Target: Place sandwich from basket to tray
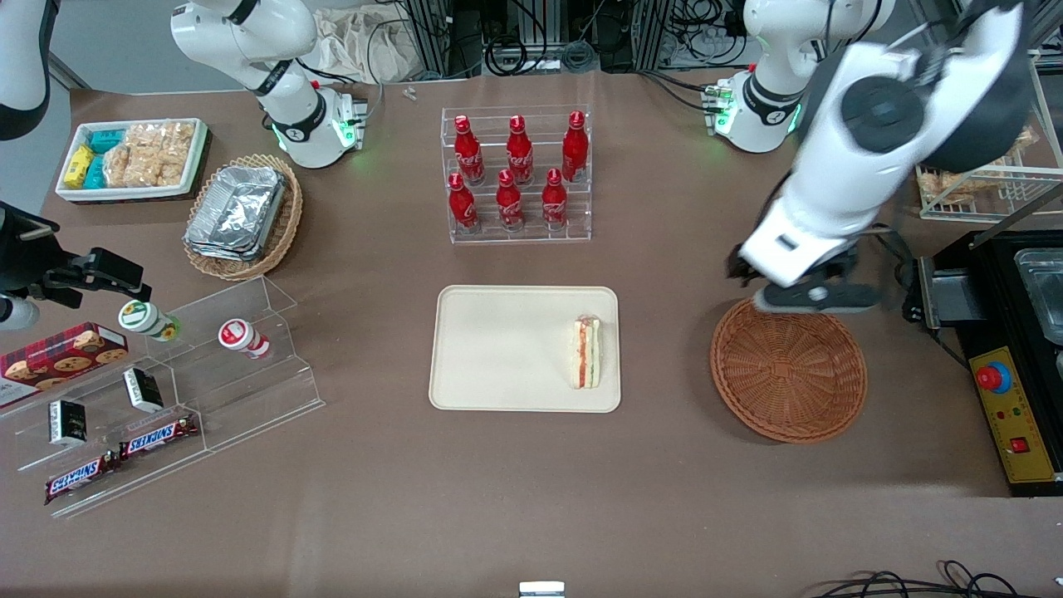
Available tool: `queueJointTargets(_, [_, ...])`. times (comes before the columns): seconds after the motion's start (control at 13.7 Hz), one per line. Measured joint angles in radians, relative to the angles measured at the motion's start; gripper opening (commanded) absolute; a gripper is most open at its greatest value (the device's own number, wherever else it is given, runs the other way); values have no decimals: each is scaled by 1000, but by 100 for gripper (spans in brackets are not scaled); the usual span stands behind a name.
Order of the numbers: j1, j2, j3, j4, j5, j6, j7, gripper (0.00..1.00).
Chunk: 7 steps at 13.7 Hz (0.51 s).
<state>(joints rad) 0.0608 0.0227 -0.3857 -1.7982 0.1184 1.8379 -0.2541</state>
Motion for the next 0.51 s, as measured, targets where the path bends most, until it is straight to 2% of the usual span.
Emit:
queueJointTargets(0.22, [122, -106, 4, -89, -66, 0, 207, 100])
queueJointTargets(0.51, [251, -132, 8, -111, -134, 15, 390, 100])
